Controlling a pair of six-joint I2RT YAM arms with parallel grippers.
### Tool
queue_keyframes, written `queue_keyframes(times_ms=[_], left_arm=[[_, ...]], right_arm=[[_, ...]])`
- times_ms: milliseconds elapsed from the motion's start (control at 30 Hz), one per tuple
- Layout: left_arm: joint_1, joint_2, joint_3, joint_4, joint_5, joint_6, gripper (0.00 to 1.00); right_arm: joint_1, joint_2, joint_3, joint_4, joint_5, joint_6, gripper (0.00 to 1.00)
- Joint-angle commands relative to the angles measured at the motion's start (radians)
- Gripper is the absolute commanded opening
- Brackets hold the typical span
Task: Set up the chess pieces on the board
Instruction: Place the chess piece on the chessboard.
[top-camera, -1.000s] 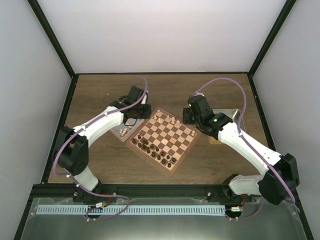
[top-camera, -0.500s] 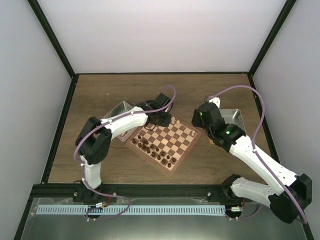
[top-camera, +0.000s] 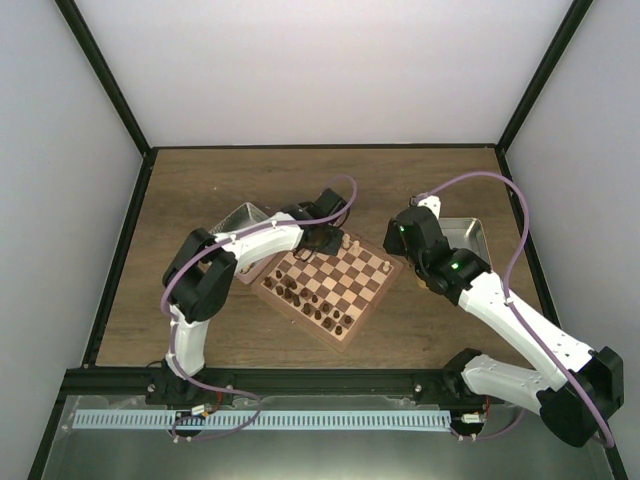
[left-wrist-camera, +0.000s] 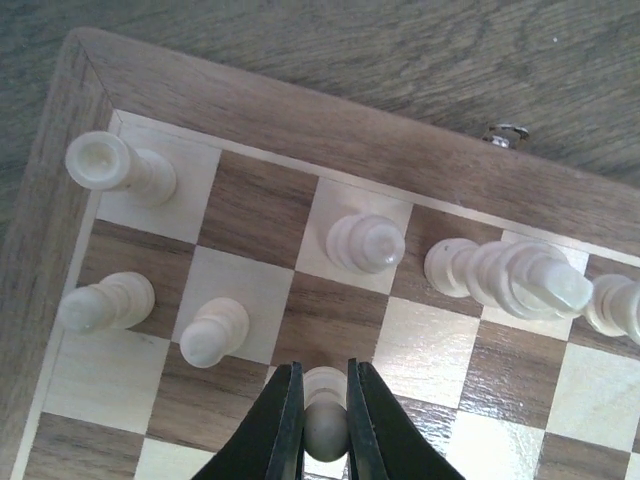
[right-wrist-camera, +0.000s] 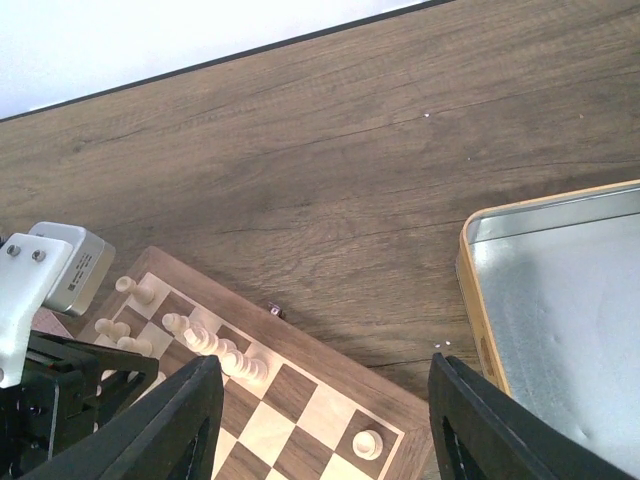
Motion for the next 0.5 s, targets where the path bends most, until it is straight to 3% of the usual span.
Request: queue_keyframes(times_ms=[0,333,467], left_arm=[[-0.001,0.025,0.034,0.026,-0.034,-0.004,0.10],[0.000,0.057,0.048,0.040,-0.007,0.002,0.11],[0.000,0.051,0.049,0.032,-0.004,0.008,0.23]], right_arm=[[-0.008,-0.003,-0.006,0.020,0.027,0.009,0.58],[-0.010,0.000,-0.006,0.018,0.029,0.010,0.58],[-0.010,0.002,-0.006,0.017,0.027,0.009,0.58]])
